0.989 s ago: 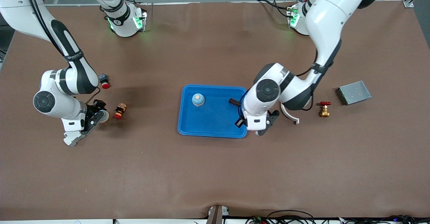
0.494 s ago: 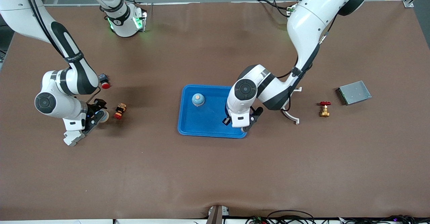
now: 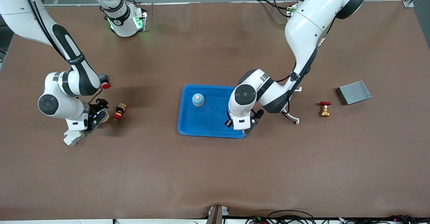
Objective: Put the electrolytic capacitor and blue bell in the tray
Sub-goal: 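Drop the capacitor with the left gripper while the right gripper grasps the bell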
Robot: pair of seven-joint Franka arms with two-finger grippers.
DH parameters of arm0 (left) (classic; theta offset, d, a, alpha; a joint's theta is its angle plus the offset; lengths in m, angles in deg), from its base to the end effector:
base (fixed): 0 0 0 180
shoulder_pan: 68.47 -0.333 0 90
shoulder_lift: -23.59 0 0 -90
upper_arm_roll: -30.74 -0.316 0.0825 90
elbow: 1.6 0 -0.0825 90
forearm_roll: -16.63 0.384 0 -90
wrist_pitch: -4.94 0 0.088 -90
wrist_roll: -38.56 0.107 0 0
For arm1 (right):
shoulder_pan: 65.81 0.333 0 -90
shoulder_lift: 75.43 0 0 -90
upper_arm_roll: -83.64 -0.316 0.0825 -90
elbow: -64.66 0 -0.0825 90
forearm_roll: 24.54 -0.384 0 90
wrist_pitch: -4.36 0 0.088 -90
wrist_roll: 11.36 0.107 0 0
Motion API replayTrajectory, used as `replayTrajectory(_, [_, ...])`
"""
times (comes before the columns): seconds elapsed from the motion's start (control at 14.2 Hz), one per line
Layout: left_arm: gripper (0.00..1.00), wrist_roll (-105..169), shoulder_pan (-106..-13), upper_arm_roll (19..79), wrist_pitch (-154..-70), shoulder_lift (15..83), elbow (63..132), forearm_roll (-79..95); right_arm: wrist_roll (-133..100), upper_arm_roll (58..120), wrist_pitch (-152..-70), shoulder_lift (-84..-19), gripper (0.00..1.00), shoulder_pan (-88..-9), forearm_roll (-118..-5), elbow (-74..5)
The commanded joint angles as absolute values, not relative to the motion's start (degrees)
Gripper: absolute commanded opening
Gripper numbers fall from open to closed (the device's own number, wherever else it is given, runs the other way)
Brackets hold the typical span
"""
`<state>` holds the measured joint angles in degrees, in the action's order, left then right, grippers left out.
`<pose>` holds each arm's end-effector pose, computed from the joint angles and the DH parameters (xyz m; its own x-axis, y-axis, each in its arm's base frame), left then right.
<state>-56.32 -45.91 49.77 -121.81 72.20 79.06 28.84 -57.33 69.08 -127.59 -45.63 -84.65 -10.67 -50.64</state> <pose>0.5804 -0.4409 0.2130 0.6133 0.7861 -0.0769 0.7884 -0.6152 -0.0015 0.5782 -0.0483 0.1832 0.6143 0.7739 -0.1540 0.7630 -0.6323 -0.1341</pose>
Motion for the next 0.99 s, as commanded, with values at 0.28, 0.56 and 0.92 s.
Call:
replayTrajectory(0.28, [1.0, -56.0, -46.6, 49.3, -120.2, 69.2, 77.3, 29.4, -57.8, 68.1, -127.9, -43.5, 1.0, -86.8, -9.2, -50.6])
replayTrajectory(0.56, [1.0, -47.2, -52.5, 50.1, -114.3, 63.1, 77.3, 28.7, -57.9, 68.1, -128.1, -42.5, 1.0, -87.9, -9.3, -50.6])
replayTrajectory(0.92, [1.0, -29.3, -60.5, 50.1, -106.5, 55.6, 77.3, 28.2, -57.8, 68.0, -127.9, -42.6, 0.53, -87.5, -9.3, -50.4])
